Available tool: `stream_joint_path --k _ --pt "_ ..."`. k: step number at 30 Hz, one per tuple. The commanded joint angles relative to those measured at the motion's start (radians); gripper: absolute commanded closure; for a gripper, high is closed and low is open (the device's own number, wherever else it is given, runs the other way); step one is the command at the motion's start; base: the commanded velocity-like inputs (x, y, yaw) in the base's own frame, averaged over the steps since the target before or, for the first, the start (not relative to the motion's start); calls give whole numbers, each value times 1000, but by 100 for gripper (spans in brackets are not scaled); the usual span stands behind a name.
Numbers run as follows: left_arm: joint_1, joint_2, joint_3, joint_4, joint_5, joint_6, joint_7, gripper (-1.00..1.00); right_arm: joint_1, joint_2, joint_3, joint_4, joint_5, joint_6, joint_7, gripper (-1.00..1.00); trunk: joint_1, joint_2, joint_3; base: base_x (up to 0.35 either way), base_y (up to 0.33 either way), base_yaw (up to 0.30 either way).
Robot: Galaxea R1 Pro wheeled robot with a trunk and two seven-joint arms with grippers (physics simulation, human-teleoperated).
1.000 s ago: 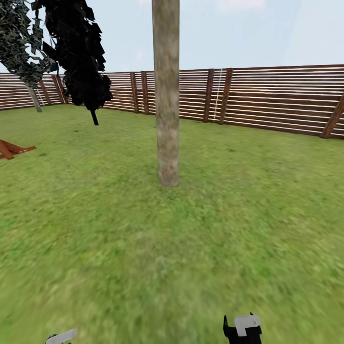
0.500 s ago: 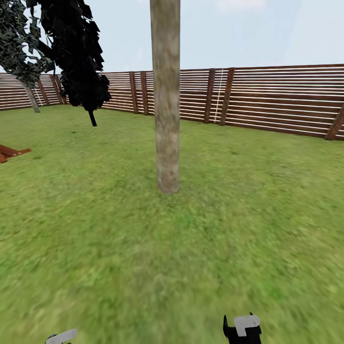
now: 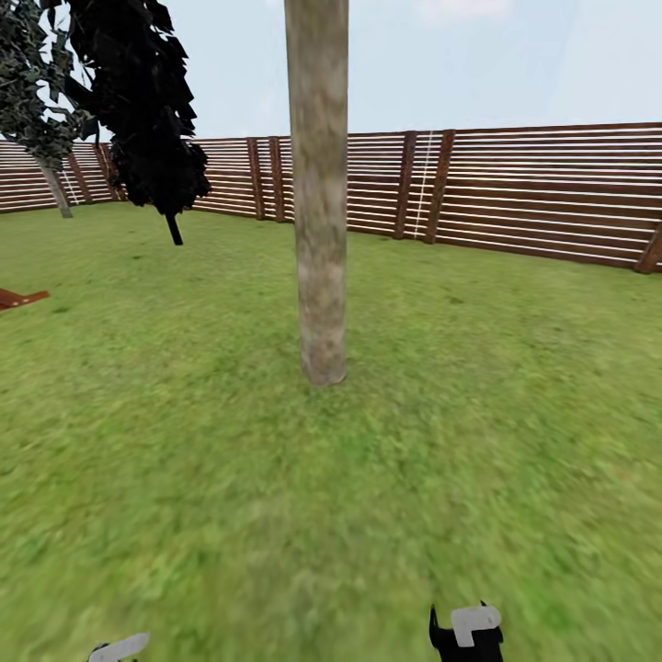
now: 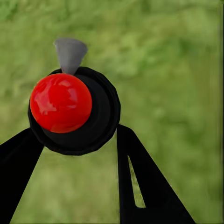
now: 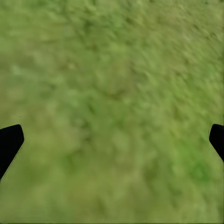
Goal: In the garden, pick up the pesticide atomizer on the floor and spray pesticide onto both trees until each tree trunk is fully covered.
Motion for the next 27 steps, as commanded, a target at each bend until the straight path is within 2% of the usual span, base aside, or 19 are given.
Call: stream_joint_path --k 1,27 --pt "-1 0 -2 1 10 -4 -2 100 -1 0 8 1 3 2 -10 -100 0 0 -1 345 0 0" --pt "-1 0 -2 1 10 -4 -2 100 -1 2 8 1 2 2 -12 -100 0 0 -1 345 0 0"
